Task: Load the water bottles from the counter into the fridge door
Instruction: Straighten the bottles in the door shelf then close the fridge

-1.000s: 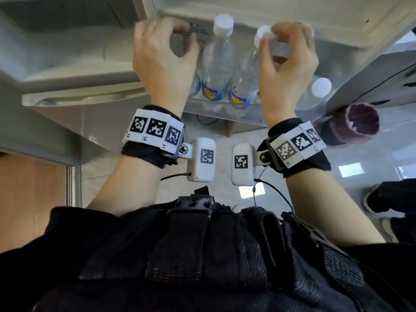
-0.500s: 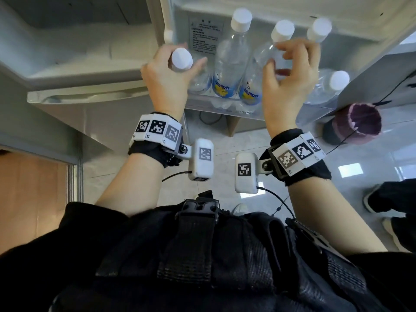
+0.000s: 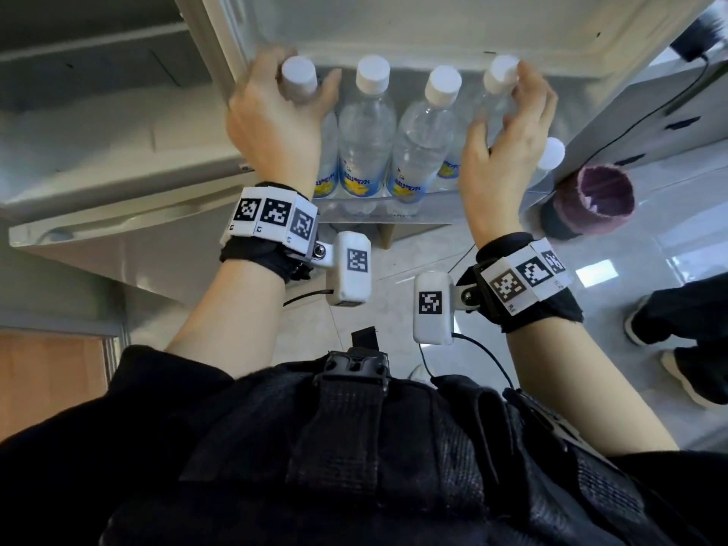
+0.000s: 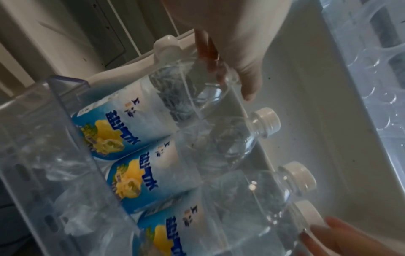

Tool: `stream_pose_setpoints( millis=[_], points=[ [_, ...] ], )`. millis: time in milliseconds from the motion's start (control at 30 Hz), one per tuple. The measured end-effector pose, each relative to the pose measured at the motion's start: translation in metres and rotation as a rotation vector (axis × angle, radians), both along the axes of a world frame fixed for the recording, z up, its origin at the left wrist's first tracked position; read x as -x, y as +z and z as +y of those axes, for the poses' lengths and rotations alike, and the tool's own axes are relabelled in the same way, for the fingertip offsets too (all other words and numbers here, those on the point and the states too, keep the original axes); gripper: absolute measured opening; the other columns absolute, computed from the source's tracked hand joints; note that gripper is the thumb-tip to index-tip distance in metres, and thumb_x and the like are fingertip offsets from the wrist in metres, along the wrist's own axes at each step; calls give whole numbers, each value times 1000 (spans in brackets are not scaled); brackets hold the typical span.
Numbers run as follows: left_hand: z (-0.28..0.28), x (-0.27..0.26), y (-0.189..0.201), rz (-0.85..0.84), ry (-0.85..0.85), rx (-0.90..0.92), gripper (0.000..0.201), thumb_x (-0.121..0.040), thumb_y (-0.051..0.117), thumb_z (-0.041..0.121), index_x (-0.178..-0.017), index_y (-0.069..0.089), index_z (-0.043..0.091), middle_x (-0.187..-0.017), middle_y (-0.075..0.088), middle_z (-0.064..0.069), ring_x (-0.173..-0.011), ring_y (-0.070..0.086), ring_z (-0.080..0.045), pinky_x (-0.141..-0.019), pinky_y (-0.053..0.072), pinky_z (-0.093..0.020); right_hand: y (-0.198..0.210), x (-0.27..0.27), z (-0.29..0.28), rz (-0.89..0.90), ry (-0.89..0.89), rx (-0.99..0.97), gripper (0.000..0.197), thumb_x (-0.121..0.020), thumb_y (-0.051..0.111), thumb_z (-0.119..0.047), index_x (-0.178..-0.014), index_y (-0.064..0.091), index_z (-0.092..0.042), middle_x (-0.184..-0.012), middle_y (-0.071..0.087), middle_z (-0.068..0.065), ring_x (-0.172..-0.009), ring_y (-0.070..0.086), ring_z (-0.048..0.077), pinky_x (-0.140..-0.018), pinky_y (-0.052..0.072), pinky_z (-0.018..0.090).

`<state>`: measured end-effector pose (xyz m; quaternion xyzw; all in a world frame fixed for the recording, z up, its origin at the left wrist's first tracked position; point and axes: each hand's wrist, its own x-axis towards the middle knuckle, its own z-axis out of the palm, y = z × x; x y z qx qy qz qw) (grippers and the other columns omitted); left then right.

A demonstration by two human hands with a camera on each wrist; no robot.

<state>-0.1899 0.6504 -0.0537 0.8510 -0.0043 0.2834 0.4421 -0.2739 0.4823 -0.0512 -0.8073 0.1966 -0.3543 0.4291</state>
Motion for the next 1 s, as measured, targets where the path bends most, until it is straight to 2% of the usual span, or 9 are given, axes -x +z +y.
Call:
stream_pose_setpoints(
  millis=[67,100,233,367,467,567,633,733,1000],
  points=[
    [-7,6,-3,-113,52,0,38,-70,71,48,-91,70,16,-88,72,1,-84,64,-18,-67,32,-13,2,5,-2,-45,7,7,47,-77,49,3,-124,46,4,-125,47,21,-119,51,30,-104,45,43],
    [-10,9,-4,-183,74,-3,32,-71,72,42,-89,70,15,-89,72,-1,-85,61,-19,-70,33,-12,3,7,-4,-71,15,6,45,-76,49,4,-121,48,4,-123,48,21,-117,52,28,-99,49,44],
    [-31,16,-1,-342,11,-18,17,-79,69,27,-86,70,12,-90,69,-5,-94,55,-21,-85,43,-23,13,17,-17,-165,46,43,32,-77,49,5,-107,58,5,-107,59,21,-100,59,18,-84,57,30],
    [-77,39,11,-382,-187,-12,9,-79,68,16,-82,70,9,-86,70,-6,-93,48,-15,-86,39,-16,16,30,-41,-192,20,164,20,-76,52,0,-93,63,3,-92,67,14,-86,61,17,-77,55,30],
    [-113,56,16,-282,-375,-9,10,-80,66,12,-87,70,5,-86,70,-10,-79,58,-16,-79,40,-10,12,39,-69,-107,55,171,19,-77,60,-13,-93,64,-2,-93,69,9,-90,63,22,-81,52,34],
    [-143,65,22,-97,-475,-3,21,-81,64,12,-100,68,5,-102,67,-9,-68,64,-13,-70,52,-16,3,43,-95,96,237,157,38,-75,70,-25,-107,61,-7,-109,65,6,-105,56,20,-88,41,17],
    [-157,64,23,-19,-458,-40,31,-80,67,13,-109,64,6,-112,64,-9,-86,65,-14,-79,41,-5,-5,44,-110,247,382,162,54,-73,75,-28,-119,54,-8,-121,59,7,-113,52,19,-92,39,18],
    [-168,59,21,54,-449,-147,41,-77,71,14,-116,61,7,-121,59,-11,-109,59,-21,-88,36,-11,-15,45,-126,303,496,146,56,-76,73,-23,-125,50,-9,-127,55,9,-116,52,21,-94,43,32],
    [-166,43,17,151,-322,-240,45,-80,72,17,-122,57,15,-123,54,-10,-109,56,-22,-89,47,-32,-22,24,-132,273,575,148,47,-86,67,-30,-126,51,-9,-128,55,9,-119,52,21,-93,36,18]
  ],
)
